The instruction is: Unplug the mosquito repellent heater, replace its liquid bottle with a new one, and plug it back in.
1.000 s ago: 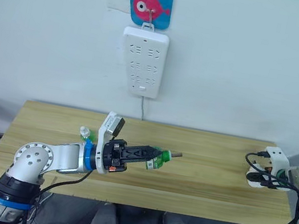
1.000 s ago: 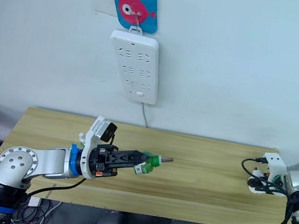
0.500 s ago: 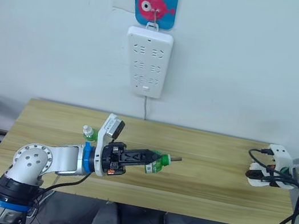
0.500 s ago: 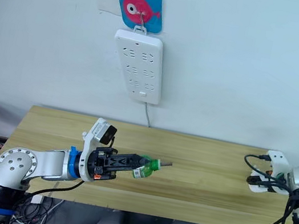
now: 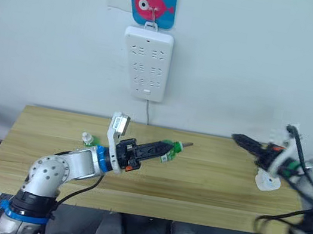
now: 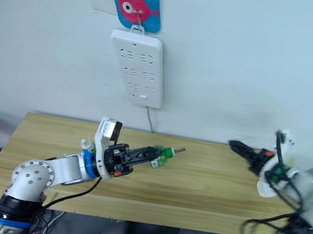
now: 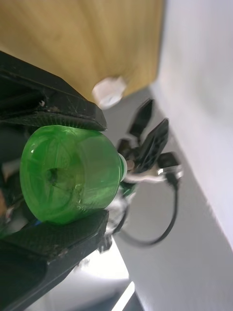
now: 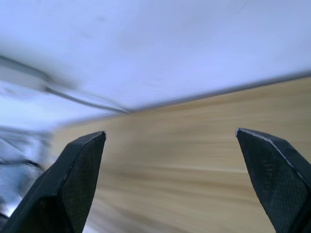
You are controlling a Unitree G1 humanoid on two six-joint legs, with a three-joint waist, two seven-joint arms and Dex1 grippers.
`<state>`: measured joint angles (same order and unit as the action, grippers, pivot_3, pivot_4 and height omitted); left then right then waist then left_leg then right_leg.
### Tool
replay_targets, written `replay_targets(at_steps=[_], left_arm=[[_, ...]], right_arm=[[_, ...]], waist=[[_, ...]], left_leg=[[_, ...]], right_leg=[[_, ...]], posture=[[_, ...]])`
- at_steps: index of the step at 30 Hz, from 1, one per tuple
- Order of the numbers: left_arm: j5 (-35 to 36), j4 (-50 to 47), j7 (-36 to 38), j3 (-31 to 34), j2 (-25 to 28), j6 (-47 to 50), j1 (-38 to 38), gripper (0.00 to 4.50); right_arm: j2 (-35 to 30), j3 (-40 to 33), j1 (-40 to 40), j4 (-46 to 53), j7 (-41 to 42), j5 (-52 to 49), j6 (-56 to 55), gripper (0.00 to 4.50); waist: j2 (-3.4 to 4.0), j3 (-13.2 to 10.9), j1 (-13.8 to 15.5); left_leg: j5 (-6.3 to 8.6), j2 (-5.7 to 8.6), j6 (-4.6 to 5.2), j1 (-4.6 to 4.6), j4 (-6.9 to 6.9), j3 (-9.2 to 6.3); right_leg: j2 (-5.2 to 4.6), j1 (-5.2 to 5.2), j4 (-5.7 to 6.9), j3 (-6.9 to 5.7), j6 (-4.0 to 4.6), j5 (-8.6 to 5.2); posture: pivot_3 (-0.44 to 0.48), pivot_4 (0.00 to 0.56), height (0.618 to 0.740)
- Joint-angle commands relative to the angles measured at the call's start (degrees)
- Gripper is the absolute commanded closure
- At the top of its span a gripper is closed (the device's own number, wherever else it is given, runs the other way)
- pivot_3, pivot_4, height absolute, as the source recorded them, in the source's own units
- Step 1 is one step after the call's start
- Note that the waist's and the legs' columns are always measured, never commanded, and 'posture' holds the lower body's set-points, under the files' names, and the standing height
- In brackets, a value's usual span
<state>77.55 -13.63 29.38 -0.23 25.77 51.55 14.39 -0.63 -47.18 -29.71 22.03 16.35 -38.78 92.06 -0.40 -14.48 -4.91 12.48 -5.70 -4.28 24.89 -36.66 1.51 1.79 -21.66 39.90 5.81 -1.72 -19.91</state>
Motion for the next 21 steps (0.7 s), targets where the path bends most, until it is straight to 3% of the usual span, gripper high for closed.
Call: replay_targets(at_steps=[1,5,8,10,15,21], left_arm=[[-7.0,-3.9,3.6,-1.3,-0.5,-3.5,0.5,2.28],[-15.0,-4.2,4.9,-1.7,-1.3,-8.3,1.2,2.28],[-19.7,-4.1,5.7,-2.5,-2.5,-11.0,2.2,2.28],[-21.8,-4.4,6.6,-3.6,-3.3,-11.7,2.5,2.28],[-26.6,-3.9,7.6,-5.4,-5.8,-14.3,3.5,2.28],[-31.5,-3.7,7.4,-7.2,-9.8,-17.0,5.4,2.28]], right_arm=[[11.8,-6.4,-2.1,11.9,-14.2,-8.2,0.4,0.02],[23.4,-8.3,-1.4,18.0,-25.9,-19.2,0.4,0.02],[25.4,-5.2,2.2,18.4,-34.7,-31.1,-0.7,0.02],[22.6,2.0,6.6,16.0,-44.6,-42.5,-6.7,0.02],[7.3,23.5,15.0,12.2,-65.0,-68.4,-28.5,0.02],[-2.3,35.5,17.7,13.5,-67.8,-74.2,-43.7,0.02]], waist=[[0.01,0.0,-0.1],[0.0,0.0,-0.1],[0.0,0.0,-0.8],[-0.01,0.0,-1.6],[-0.04,0.0,-3.0],[-0.13,0.1,-3.2]], left_leg=[[-0.03,0.01,-0.11,0.06,0.05,0.06],[0.02,0.25,-0.19,0.16,0.06,0.11],[0.01,0.24,-0.19,0.12,0.17,0.15],[0.01,0.19,-0.18,0.08,0.25,0.15],[0.0,0.2,-0.18,0.1,0.51,0.25],[-0.01,0.23,-0.18,0.12,0.44,0.27]], right_leg=[[-0.03,-0.11,0.02,0.06,0.0,0.0],[-0.38,-0.14,-0.04,-0.03,-0.15,-0.08],[-0.35,-0.19,0.01,0.03,-0.15,-0.08],[-0.27,-0.18,0.03,0.07,-0.15,-0.08],[-0.26,-0.24,-0.13,0.17,-0.17,-0.1],[-0.29,-0.31,-0.01,0.21,-0.19,-0.11]], posture=[[-0.186,0.247,0.74],[-0.177,0.245,0.74],[-0.176,0.245,0.74],[-0.177,0.243,0.74],[-0.177,0.24,0.74],[-0.162,0.23,0.74]])
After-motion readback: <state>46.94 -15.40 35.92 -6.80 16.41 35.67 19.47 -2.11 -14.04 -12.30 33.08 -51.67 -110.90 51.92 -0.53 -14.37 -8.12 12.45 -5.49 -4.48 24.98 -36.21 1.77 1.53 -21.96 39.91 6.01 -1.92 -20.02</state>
